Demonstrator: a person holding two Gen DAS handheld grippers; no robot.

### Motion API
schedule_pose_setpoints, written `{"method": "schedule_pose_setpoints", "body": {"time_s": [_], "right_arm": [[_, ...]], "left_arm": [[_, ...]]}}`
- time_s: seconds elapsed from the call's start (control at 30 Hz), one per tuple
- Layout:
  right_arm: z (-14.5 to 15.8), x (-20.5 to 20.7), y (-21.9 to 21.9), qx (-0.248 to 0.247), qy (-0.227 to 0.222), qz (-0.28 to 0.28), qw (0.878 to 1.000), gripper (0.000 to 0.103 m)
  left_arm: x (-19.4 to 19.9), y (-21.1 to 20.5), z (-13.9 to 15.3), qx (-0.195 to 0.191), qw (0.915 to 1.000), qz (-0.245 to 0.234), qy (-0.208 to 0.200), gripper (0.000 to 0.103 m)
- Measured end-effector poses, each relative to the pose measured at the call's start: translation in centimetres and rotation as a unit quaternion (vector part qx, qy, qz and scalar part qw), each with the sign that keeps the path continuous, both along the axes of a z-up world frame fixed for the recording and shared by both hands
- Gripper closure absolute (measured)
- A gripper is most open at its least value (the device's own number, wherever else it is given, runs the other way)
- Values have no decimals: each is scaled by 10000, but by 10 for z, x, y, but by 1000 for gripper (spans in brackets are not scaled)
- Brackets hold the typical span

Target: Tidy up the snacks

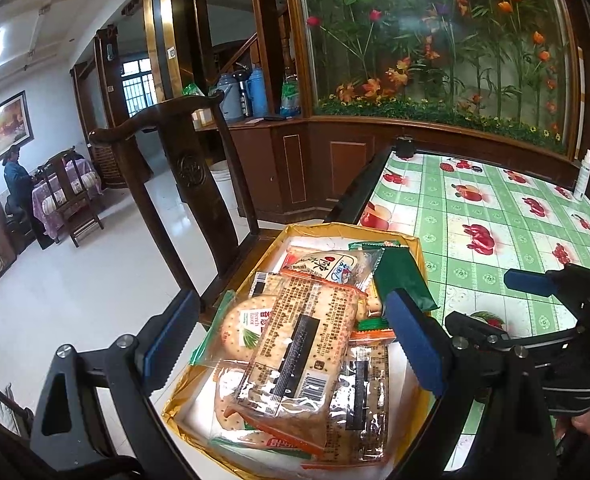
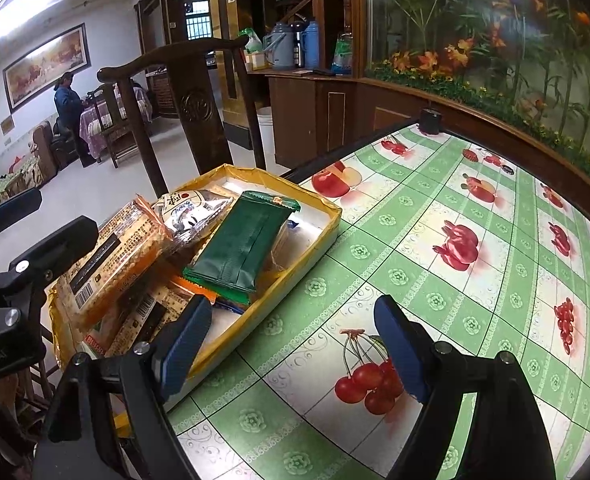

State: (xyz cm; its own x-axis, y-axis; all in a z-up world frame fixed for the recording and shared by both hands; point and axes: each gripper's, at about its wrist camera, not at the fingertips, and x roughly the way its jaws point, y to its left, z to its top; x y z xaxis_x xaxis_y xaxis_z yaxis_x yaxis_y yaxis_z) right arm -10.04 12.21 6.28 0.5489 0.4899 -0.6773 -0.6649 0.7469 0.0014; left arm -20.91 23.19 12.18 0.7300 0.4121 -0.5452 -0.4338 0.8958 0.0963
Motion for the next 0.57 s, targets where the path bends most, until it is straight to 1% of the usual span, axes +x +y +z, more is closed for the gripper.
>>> {"method": "schedule_pose_setpoints", "body": {"time_s": [0.17,0.57], "right_arm": [[0,0,2,-8,19,32,10000,19],[-1,-2,11,-66,2,138,9999,19]], "left_arm": [[1,0,-1,-47,10000,19,26,9],[3,-2,-5,8,10000,-12,72,9]]}}
